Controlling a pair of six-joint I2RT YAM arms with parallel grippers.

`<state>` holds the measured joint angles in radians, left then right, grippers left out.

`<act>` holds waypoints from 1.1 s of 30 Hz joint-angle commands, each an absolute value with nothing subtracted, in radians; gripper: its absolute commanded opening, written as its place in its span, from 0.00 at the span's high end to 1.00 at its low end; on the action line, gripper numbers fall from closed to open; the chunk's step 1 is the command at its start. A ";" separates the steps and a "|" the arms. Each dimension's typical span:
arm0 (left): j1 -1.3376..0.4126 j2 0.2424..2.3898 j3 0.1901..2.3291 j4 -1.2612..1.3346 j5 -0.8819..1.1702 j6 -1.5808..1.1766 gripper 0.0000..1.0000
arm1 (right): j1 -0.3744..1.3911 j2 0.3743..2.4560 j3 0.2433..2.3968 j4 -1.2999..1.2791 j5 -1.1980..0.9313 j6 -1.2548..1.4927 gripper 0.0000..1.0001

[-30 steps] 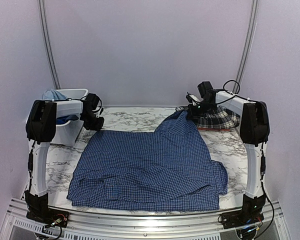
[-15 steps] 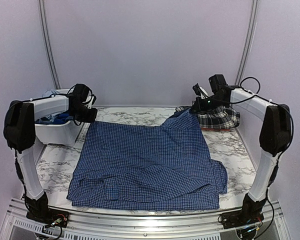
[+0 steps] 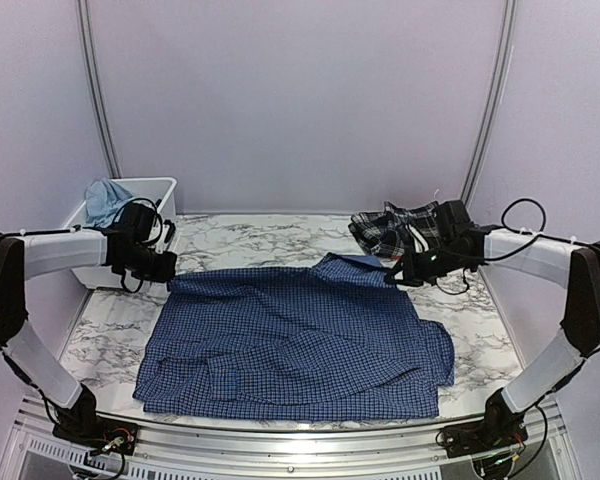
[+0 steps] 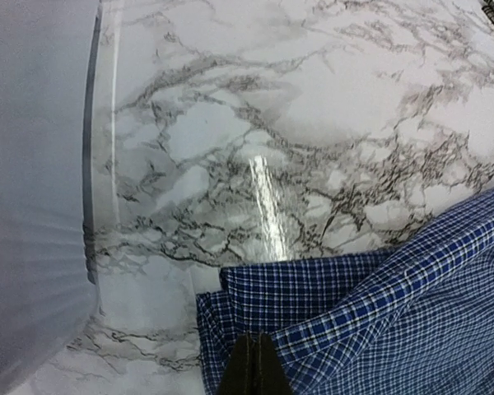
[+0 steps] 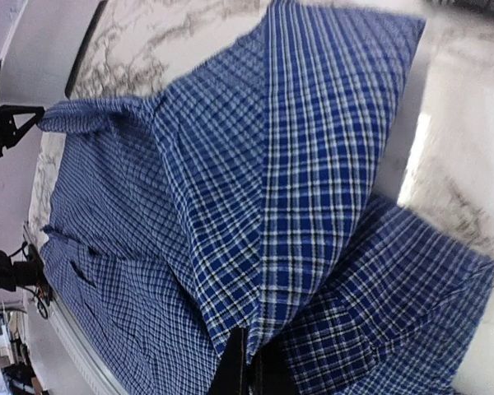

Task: Fold and stack the mixed laundry pile
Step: Fold the 1/3-folded shirt at the center of the board.

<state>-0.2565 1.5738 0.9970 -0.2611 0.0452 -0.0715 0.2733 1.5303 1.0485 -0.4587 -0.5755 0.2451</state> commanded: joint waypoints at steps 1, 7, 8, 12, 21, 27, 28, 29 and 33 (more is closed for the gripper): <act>-0.287 1.563 0.905 -0.224 0.060 -0.079 1.00 | 0.332 1.550 0.922 -0.334 -0.585 0.346 1.00; -0.350 1.616 0.854 -0.218 0.014 -0.094 1.00 | 0.311 1.660 0.842 -0.299 -0.526 0.360 1.00; -0.361 1.631 0.857 -0.216 0.006 -0.101 1.00 | 0.298 1.682 0.845 -0.296 -0.517 0.354 1.00; -0.407 1.716 0.897 -0.209 -0.029 -0.123 1.00 | 0.212 1.776 0.918 -0.315 -0.493 0.301 1.00; -0.391 1.747 1.087 -0.220 -0.072 -0.135 1.00 | 0.120 1.864 1.263 -0.451 -0.516 0.194 1.00; -0.367 1.703 1.186 -0.268 -0.045 -0.079 1.00 | 0.120 1.742 1.344 -0.511 -0.570 0.170 1.00; -0.367 1.692 1.194 -0.271 -0.038 -0.068 1.00 | 0.120 1.717 1.343 -0.515 -0.579 0.170 1.00; -0.367 1.679 1.197 -0.271 -0.030 -0.056 1.00 | 0.120 1.691 1.342 -0.522 -0.587 0.166 1.00; -0.366 1.616 1.193 -0.272 -0.024 -0.007 1.00 | 0.120 1.597 1.300 -0.557 -0.585 0.153 1.00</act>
